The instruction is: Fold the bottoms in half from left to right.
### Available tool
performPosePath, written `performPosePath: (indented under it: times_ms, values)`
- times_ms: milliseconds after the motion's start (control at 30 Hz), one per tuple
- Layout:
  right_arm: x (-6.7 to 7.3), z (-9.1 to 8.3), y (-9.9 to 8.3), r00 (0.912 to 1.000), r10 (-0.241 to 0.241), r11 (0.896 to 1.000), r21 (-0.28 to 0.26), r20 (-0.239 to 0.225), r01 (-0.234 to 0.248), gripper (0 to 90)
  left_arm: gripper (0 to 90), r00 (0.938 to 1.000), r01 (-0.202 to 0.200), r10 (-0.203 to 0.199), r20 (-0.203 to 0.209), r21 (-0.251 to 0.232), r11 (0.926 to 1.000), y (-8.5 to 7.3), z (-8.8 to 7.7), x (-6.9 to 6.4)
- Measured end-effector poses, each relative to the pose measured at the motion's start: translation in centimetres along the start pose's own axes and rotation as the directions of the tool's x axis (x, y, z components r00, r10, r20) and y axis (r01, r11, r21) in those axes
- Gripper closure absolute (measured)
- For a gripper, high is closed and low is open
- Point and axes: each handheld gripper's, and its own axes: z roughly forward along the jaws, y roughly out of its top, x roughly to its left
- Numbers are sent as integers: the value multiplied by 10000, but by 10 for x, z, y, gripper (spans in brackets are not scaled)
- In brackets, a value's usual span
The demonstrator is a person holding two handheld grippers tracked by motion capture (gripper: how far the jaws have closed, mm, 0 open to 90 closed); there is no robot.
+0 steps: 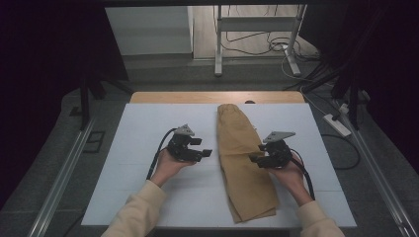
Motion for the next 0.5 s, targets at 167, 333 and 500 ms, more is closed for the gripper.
performPosePath:
  times_ms: [167,333,500]
  values:
    - [12,-3,4,9993,-296,9995,-145,-210,293,380,308,10000,30,-30,-6,37,10000,0,0,0]
    - [24,-1,7,9978,-477,9988,-139,-470,471,378,308,10000,70,-70,18,2,10000,-1,-1,1]
    - [36,3,9,9950,-429,9991,-79,-898,423,369,308,10000,82,-82,36,-8,10000,0,-1,1]
